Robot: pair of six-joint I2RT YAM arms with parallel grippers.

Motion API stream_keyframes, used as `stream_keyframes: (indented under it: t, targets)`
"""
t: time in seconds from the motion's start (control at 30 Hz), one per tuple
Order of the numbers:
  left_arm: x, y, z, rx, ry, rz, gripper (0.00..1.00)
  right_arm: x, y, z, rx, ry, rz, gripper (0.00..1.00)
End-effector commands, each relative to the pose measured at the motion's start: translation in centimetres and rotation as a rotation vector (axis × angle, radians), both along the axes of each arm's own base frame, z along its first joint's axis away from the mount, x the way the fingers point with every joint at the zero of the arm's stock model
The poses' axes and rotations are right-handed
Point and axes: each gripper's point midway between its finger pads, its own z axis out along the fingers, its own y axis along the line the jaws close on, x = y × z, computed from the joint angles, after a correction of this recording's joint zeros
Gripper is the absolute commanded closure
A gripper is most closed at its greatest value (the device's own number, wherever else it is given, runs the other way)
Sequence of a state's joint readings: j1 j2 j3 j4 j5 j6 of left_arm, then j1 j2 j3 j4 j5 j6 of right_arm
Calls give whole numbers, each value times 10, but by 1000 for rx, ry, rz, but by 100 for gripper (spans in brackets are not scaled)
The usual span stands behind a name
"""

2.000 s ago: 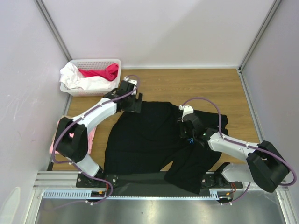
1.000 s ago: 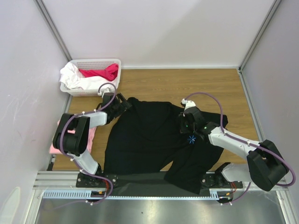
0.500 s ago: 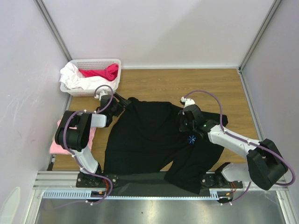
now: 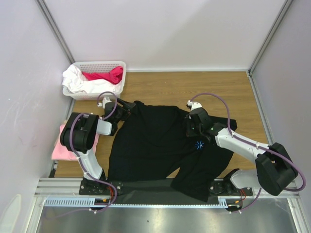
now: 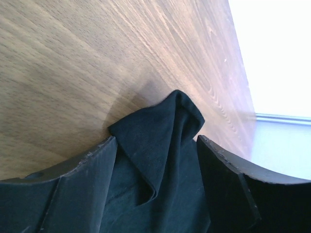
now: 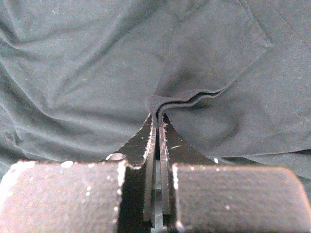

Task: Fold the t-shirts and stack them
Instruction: Flatten the tshirt out

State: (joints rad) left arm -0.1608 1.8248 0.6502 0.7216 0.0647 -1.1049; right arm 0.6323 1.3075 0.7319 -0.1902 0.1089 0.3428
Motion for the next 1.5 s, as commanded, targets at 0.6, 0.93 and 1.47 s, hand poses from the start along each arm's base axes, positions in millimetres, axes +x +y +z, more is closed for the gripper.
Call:
stream_keyframes:
  t: [0.6,0.93,1.47]
  targets:
    - [24,7,8,28,-130,0,100,32,-20,18,7,-28,-130,100]
    - [38,0,114,413,-448,-246,100,89,-70,95,170,-189,-278,100]
    - [0,-1,326,747,-874,-329,100,180,-134,263,207,-612,-170,100]
